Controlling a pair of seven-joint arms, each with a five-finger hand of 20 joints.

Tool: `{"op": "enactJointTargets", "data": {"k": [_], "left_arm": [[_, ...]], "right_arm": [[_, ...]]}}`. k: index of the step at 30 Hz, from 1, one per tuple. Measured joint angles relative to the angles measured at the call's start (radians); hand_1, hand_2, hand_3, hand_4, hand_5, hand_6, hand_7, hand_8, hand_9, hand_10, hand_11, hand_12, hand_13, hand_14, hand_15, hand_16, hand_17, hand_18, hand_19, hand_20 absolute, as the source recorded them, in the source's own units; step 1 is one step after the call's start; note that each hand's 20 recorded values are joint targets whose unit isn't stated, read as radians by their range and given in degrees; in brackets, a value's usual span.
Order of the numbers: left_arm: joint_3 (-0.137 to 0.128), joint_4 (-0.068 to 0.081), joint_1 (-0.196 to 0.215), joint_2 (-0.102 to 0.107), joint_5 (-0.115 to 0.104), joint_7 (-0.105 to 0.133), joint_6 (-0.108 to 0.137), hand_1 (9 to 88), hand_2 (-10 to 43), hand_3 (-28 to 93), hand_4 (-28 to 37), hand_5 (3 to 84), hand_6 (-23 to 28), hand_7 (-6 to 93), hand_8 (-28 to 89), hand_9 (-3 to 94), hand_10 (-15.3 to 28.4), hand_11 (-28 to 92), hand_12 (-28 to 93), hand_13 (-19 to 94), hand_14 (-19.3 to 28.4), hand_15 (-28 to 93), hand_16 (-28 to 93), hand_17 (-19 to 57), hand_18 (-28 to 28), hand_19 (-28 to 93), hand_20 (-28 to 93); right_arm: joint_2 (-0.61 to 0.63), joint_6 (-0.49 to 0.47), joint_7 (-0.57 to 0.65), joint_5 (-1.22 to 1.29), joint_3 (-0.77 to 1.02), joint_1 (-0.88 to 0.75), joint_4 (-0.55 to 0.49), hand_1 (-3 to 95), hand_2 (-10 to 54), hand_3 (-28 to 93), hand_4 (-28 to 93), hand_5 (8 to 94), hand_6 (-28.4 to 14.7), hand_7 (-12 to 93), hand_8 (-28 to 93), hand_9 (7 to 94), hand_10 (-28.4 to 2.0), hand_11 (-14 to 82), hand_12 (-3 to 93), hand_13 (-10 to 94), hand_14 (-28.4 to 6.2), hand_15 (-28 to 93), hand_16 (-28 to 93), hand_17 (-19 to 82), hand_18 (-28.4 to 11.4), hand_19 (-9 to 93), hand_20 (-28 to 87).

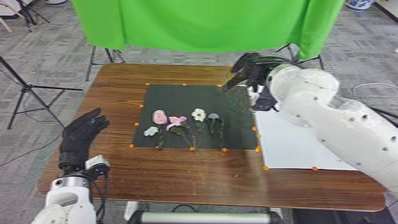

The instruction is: Arrange flowers

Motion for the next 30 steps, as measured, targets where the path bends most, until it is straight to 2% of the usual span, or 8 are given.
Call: {"op": "enactJointTargets", "data": {"k": [4,9,10,13,16,22,30], "left_arm": [[-0.008,-0.001,0.005,0.0,0.0,-0.001,0.0,34.8,-3.6,71,-19.4,50.6,2.1,17.9,-9,48.6,13.8,23,9,42,16.6,26,-5,13.9,11.3,8,21],[-0.01,-0.001,0.008,0.0,0.003,0.001,0.001,34.8,-3.6,71,-19.5,50.7,2.1,18.0,-9,48.6,13.8,23,9,42,16.5,26,-5,14.1,11.3,9,21],[-0.01,-0.001,0.007,0.0,0.006,0.001,0.0,34.8,-3.6,71,-19.5,50.8,2.1,17.9,-9,48.6,13.8,23,9,42,16.6,26,-5,14.1,11.3,9,21],[-0.008,-0.001,0.006,-0.001,0.013,0.0,-0.001,34.8,-3.5,71,-19.6,50.8,2.1,17.8,-9,48.7,13.8,23,9,42,16.6,26,-5,14.1,11.4,9,21],[-0.004,0.0,0.004,-0.002,0.013,0.0,-0.001,34.8,-3.5,71,-19.7,50.8,2.1,17.9,-9,48.7,13.8,23,9,42,16.5,26,-5,14.2,11.4,9,21],[-0.001,0.0,0.004,-0.002,0.013,0.001,-0.001,34.7,-3.5,71,-19.7,50.8,2.1,17.8,-9,48.7,13.8,23,9,42,16.6,27,-5,14.4,11.5,10,22],[-0.002,0.0,0.002,-0.001,0.013,-0.002,-0.005,34.7,-3.3,71,-19.9,50.8,2.2,17.8,-9,48.8,13.9,23,9,43,16.7,27,-5,14.4,11.6,10,22]], "right_arm": [[0.074,-0.048,0.056,-0.078,0.015,0.005,0.041,25.9,-9.5,62,-17,42.6,0.6,7,-8,49.6,-20.0,5.5,10.1,89,-5.1,52,27,61,-13.6,93,38],[0.092,-0.092,0.109,-0.201,-0.012,0.013,0.196,25.3,-9.5,62,-18,42.3,1.1,8,-7,50.6,-20.2,5.8,10.1,89,-5.1,52,26,61,-13.8,93,38],[0.092,-0.092,0.112,-0.217,-0.022,0.013,0.222,26.7,-9.5,63,-18,42.8,0.8,8,-7,51.2,-19.9,6.0,10.2,89,-5.0,53,26,61,-13.7,93,38],[0.094,-0.091,0.118,-0.235,-0.053,0.013,0.271,32.0,-9.5,65,-19,46.9,-0.6,11,-8,57.9,-16.0,7.7,11.4,91,-3.4,54,25,63,-13.3,93,42],[0.097,-0.068,0.118,-0.244,-0.084,0.009,0.284,34.7,-9.5,67,-19,50.4,-0.8,12,-8,63.1,-14.8,8.6,12.1,92,-2.4,55,25,65,-12.7,93,44],[0.098,0.087,0.116,-0.263,-0.097,-0.031,0.285,41.4,-9.5,68,-21,56.7,0.7,15,-9,66.7,-14.1,9.9,12.5,93,-1.6,56,26,66,-12.3,93,47],[0.099,0.035,0.12,-0.307,-0.099,-0.085,0.29,45.9,-9.5,68,-21,59.5,2.3,18,-10,68.4,-13.7,10.5,12.2,94,-1.0,56,26,67,-11.7,93,47]]}}
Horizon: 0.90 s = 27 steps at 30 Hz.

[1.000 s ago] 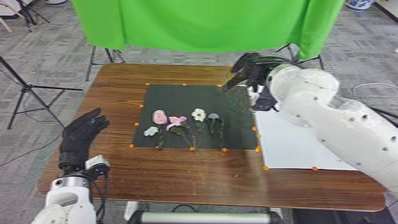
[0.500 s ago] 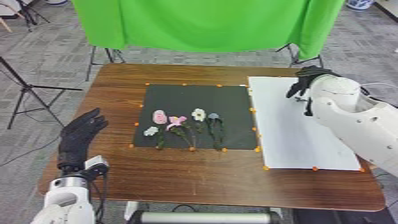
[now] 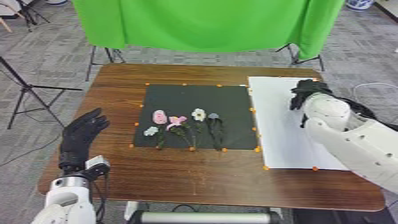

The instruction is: Arrange flowers

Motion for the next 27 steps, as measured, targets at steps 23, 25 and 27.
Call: {"op": "enactJointTargets", "data": {"k": [23,25,27], "left_arm": [[-0.003,0.001,-0.004,0.009,-0.002,-0.003,-0.003,34.3,-2.5,70,-20.1,51.1,2.5,17.3,-9,48.9,14.1,23,9,43,16.9,27,-5,14.8,11.4,10,22],[-0.004,0.001,-0.004,0.013,-0.002,-0.004,-0.004,34.3,-2.4,70,-20.1,51.0,2.5,17.3,-9,48.9,14.1,23,9,43,16.9,27,-5,14.8,11.4,10,22],[-0.007,0.001,-0.004,0.015,-0.002,-0.004,-0.004,34.3,-2.4,70,-20.1,50.9,2.4,17.3,-9,48.9,14.1,23,9,43,16.9,27,-5,14.8,11.4,10,22]], "right_arm": [[0.037,0.609,-0.039,0.362,0.231,-0.2,-0.19,59.5,-9.5,62,-22,80.9,-0.3,18,3,90.3,-10.8,8.7,18.9,94,0.0,67,20,72,-11.0,93,51],[0.031,0.661,-0.039,0.461,0.318,-0.25,-0.251,59.6,-9.5,62,-21,81.0,-0.4,17,3,90.3,-10.8,8.5,18.8,94,0.0,67,20,72,-10.9,93,51],[0.014,0.676,-0.04,0.517,0.415,-0.31,-0.309,59.7,-9.5,62,-21,81.1,-0.5,17,3,90.3,-10.8,8.3,18.9,94,0.0,67,20,72,-10.8,93,51]]}}
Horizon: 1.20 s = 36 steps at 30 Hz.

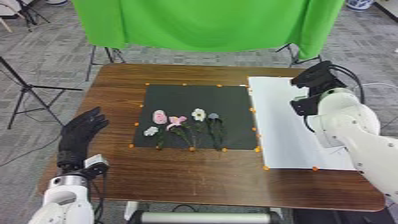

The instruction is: Arrange flowers

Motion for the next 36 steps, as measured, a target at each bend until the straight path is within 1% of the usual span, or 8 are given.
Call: {"op": "enactJointTargets", "data": {"k": [2,4,10,16,20,25,36], "left_arm": [[-0.005,-0.001,0.002,0.0,-0.001,0.0,0.0,34.2,-2.4,70,-20.0,50.9,2.5,17.3,-9,48.9,14.2,23,9,43,16.9,27,-5,14.9,11.4,10,22],[-0.009,-0.001,0.004,0.0,-0.001,0.0,0.0,34.3,-2.3,70,-20.1,51.0,2.5,17.3,-9,48.9,14.1,23,9,43,16.9,27,-5,14.8,11.4,10,22],[-0.009,-0.001,0.005,0.0,-0.001,0.0,0.0,34.1,-2.3,70,-20.0,51.0,2.5,17.3,-9,48.9,14.1,23,9,43,17.0,27,-5,14.9,11.4,10,22],[0.001,0.0,-0.008,0.003,0.0,-0.002,-0.002,34.1,-2.2,70,-20.1,51.0,2.5,17.3,-9,48.9,14.1,23,9,43,16.9,27,-5,14.8,11.4,9,22],[0.001,-0.001,-0.009,0.004,0.0,-0.006,-0.004,34.0,-2.2,70,-20.1,50.9,2.5,17.4,-9,48.8,14.0,23,9,43,16.8,27,-5,14.6,11.5,9,22],[-0.002,-0.003,0.0,0.003,0.0,-0.007,-0.004,33.8,-2.4,70,-19.9,50.9,2.5,17.4,-9,48.9,14.1,23,9,43,16.9,27,-5,14.4,11.6,9,22],[-0.005,-0.004,0.008,0.002,0.0,-0.011,-0.007,33.5,-2.9,71,-19.9,50.5,2.4,17.3,-9,48.8,13.9,23,9,43,16.9,27,-5,13.9,11.7,9,21]], "right_arm": [[-0.027,0.004,-0.002,0.023,0.08,-0.055,-0.049,59.8,-9.5,61,-21,81.1,-0.6,17,4,90.3,-10.8,8.1,18.9,94,0.1,67,19,72,-10.6,93,50],[-0.055,0.011,-0.002,0.027,0.113,-0.089,-0.08,59.8,-9.5,61,-21,81.1,-0.6,17,4,90.3,-10.7,7.9,18.7,94,0.1,67,19,72,-10.6,93,50],[-0.14,0.02,0.003,0.024,0.054,-0.136,-0.109,59.9,-9.5,61,-21,81.1,-0.7,17,4,90.1,-10.8,7.7,18.6,94,0.1,67,19,73,-10.5,93,50],[-0.218,0.007,0.021,-0.008,0.03,-0.214,-0.151,59.8,-9.5,61,-20,81.3,-0.6,17,4,90.3,-10.8,7.8,18.7,94,0.1,67,19,73,-10.4,93,49],[-0.233,-0.005,0.035,-0.04,0.027,-0.265,-0.176,59.4,-9.5,61,-20,81.1,-0.4,17,3,90.2,-10.8,7.8,18.7,94,0.1,67,19,73,-10.4,93,49],[-0.236,-0.009,0.037,-0.031,0.022,-0.307,-0.18,58.7,-9.5,61,-19,80.9,0.0,16,3,89.9,-10.9,8.0,18.6,94,0.0,67,19,73,-10.3,93,49],[-0.252,-0.027,0.033,-0.013,-0.051,-0.296,-0.166,57.5,-9.5,61,-19,80.0,0.8,16,3,88.5,-10.7,8.2,18.0,94,-0.2,66,19,73,-10.5,93,48]]}}
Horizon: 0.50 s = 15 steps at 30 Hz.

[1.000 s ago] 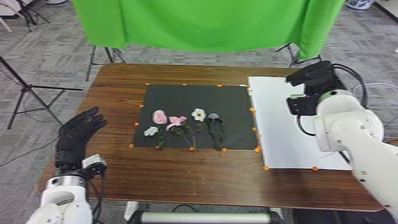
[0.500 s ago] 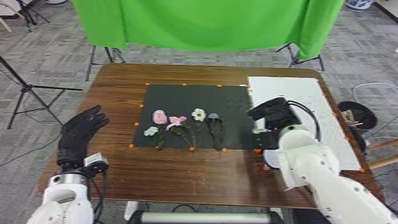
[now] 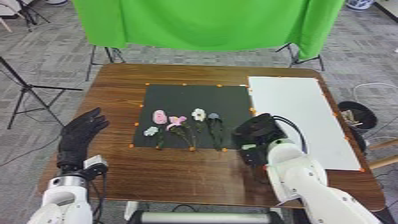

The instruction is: Arrange flowers

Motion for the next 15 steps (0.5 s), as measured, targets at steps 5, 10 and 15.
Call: {"op": "enactJointTargets", "data": {"k": [5,10,15], "left_arm": [[-0.001,0.0,0.0,0.0,0.001,0.0,-0.004,33.4,-3.0,71,-20.0,50.4,2.3,17.4,-9,48.7,14.0,22,9,42,17.0,27,-5,13.8,11.7,9,21],[0.0,0.0,0.0,-0.004,0.001,-0.001,-0.008,33.4,-2.9,71,-20.0,50.6,2.0,17.4,-9,48.7,14.0,22,9,42,17.0,27,-5,13.7,11.7,9,21],[-0.001,-0.003,0.005,-0.006,0.001,-0.001,-0.008,33.4,-2.9,70,-19.9,51.0,1.3,17.5,-9,48.8,14.0,22,9,42,17.1,27,-5,13.7,11.6,9,21]], "right_arm": [[-0.017,-0.013,-0.003,0.004,-0.031,0.023,0.013,54.6,-9.5,61,-17,76.1,2.2,16,1,85.7,-11.3,10.7,17.7,94,-0.3,64,20,72,-10.6,93,48],[-0.029,-0.058,-0.005,0.021,-0.028,0.033,0.017,47.6,-9.5,64,-17,68.5,2.7,16,-3,82.3,-12.9,14.3,13.2,94,-0.8,62,22,70,-11.3,93,49],[-0.03,-0.137,-0.013,0.043,-0.006,0.033,0.017,41.5,-9.5,67,-17,62.1,3.3,16,-13,80.7,-13.7,13.9,13.1,94,-0.9,61,23,70,-11.5,93,49]]}}
